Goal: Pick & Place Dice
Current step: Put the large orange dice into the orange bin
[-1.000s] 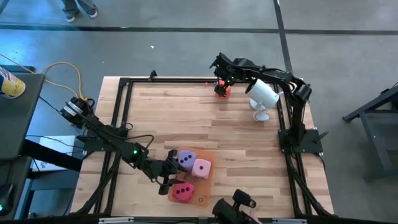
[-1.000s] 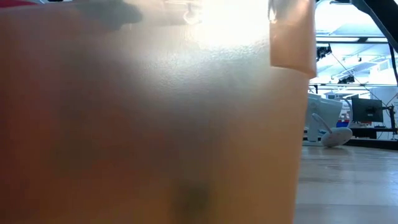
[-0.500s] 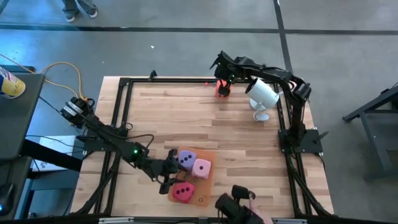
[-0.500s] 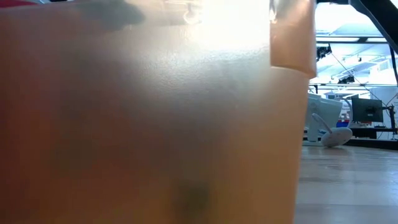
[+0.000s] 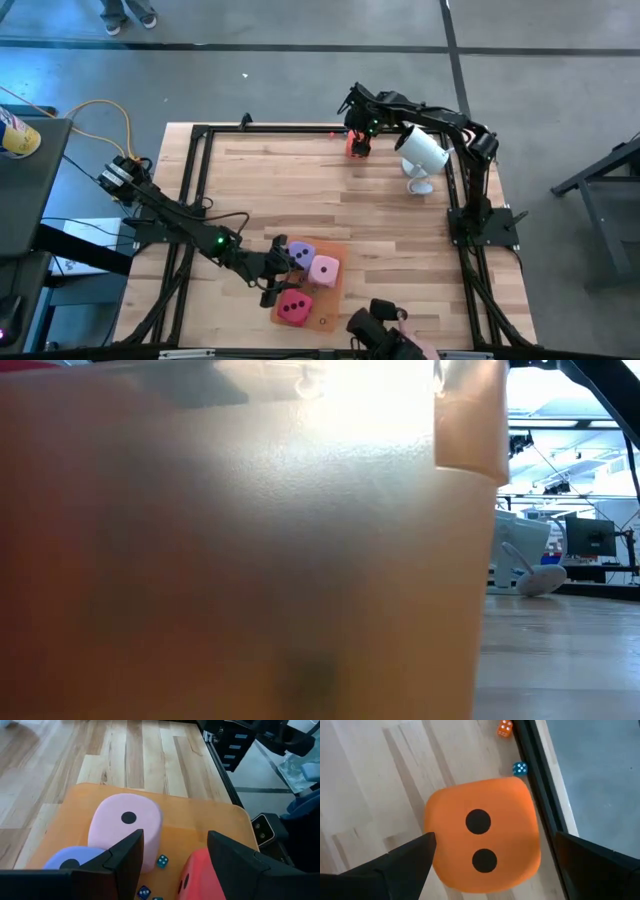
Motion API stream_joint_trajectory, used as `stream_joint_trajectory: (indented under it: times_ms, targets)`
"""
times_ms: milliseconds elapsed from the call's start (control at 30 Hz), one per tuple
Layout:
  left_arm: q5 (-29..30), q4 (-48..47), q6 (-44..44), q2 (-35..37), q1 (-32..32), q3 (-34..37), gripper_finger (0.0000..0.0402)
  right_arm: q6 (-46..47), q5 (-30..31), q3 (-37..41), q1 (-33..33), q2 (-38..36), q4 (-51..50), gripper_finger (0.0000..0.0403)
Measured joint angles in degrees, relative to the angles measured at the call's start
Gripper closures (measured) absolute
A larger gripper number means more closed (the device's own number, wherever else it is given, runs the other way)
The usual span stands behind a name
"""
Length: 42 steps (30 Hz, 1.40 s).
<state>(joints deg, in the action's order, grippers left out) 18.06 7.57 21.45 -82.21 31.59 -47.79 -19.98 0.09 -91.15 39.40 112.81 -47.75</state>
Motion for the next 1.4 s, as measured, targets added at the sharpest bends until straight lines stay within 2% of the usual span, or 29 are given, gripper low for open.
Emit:
stream_joint_trajectory:
  times_ms: [433,600,667,967,1400]
  targets:
    - [-0.02,0.0,-0.01,0.0,0.02,0.02,0.0188,-0.31,-3.14,0.0,-1.52,0.04,-1.81,0.0003]
    - [-0.02,-0.02,-0.02,0.0,0.02,0.02,0.0188,-0.83,3.45,0.0,-1.54,0.04,0.62,0.0003]
    - [-0.04,0.0,0.0,0.0,0.02,0.02,0.0188,-0.89,4.32,0.0,-1.45,0.04,1.06,0.0003]
    - [-0.1,-0.02,0.0,0.0,0.02,0.02,0.0188,0.23,1.02,0.0,-0.17,0.04,1.11,0.0003]
    - [-0.13,0.94,0.02,0.0,0.02,0.04,0.0188,0.23,-0.3,0.0,1.57,0.07,2.34,0.0003]
